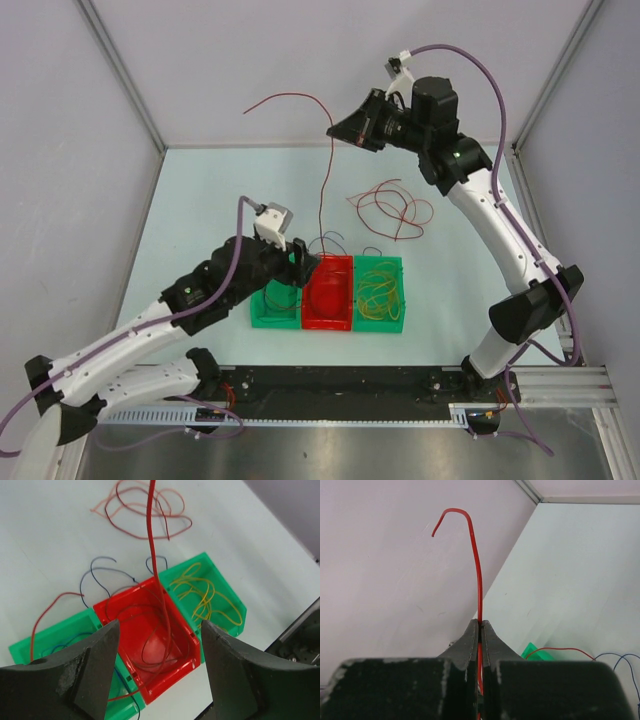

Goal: Untangle the cables
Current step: Place the cable in the bin.

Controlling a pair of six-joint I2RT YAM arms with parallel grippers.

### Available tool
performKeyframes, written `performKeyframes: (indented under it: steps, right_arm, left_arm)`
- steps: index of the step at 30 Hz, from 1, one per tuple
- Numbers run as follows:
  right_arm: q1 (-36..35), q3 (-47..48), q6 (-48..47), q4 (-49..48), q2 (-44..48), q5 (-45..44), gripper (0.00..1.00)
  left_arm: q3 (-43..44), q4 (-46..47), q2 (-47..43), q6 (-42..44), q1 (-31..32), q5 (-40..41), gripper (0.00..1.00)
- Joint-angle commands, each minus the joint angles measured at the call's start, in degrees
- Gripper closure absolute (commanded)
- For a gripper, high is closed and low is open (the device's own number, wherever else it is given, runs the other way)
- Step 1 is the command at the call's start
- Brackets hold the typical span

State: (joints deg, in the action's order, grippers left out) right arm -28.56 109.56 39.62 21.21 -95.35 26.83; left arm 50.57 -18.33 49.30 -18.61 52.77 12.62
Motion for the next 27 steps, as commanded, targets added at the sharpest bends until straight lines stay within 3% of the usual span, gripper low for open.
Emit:
performKeyframes:
  steps: [1,11,23,26,27]
  right_arm:
    - [-0.89,2.06,0.99,1.20,1.22,-2.31,1.00]
    - [-1.15,2.42,0.73,2.08,1.48,-3.27,1.00]
    - [-1.15,2.41,0.99,2.08,1.22,-2.84,1.00]
    - [-1.06,2.33,0.99,2.08,1.04,-2.48,1.00]
    - [-0.98,2.33,0.99,2.08,0.96,-2.40,1.00]
  left_arm:
    - [-4.41,9.09,0.71,-2.83,0.75,-3.22,0.29]
    - [-7.58,16.48,5.81,-4.41,2.60,0.02,0.33]
    - [-7.15,20.70,12.48,-4.94,2.60,3.99,0.56]
    - [-6.88,21.14,13.54,-5.03,2.60,3.64,0.65]
    - [-6.88,21.14,13.72,-5.03,2.60,3.72,0.77]
